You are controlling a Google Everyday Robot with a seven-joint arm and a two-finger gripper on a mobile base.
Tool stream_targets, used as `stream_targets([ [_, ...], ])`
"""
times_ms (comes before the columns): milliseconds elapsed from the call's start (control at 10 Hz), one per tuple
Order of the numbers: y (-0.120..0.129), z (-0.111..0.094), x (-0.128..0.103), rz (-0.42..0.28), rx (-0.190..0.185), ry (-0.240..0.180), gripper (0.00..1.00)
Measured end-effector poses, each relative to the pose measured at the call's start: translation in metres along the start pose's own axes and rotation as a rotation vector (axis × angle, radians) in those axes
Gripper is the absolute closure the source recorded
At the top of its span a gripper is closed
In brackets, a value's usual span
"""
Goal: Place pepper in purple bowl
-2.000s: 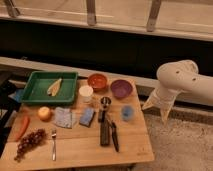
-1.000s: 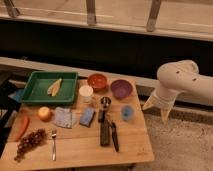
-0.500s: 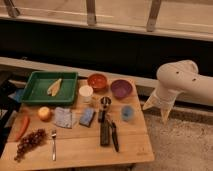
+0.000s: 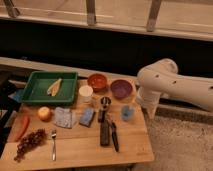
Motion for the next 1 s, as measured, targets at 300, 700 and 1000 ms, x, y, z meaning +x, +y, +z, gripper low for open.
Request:
stream_targets([
  [300,0.072,-0.002,0.044,-0.137,-0.025,-0.008,0.35],
  [700,0.162,-0.015,0.116,-0.289,-0.100,0.002,0.35],
  [1000,0.162,-0.015,0.115,-0.288,-0.101,-0.002,0.35],
])
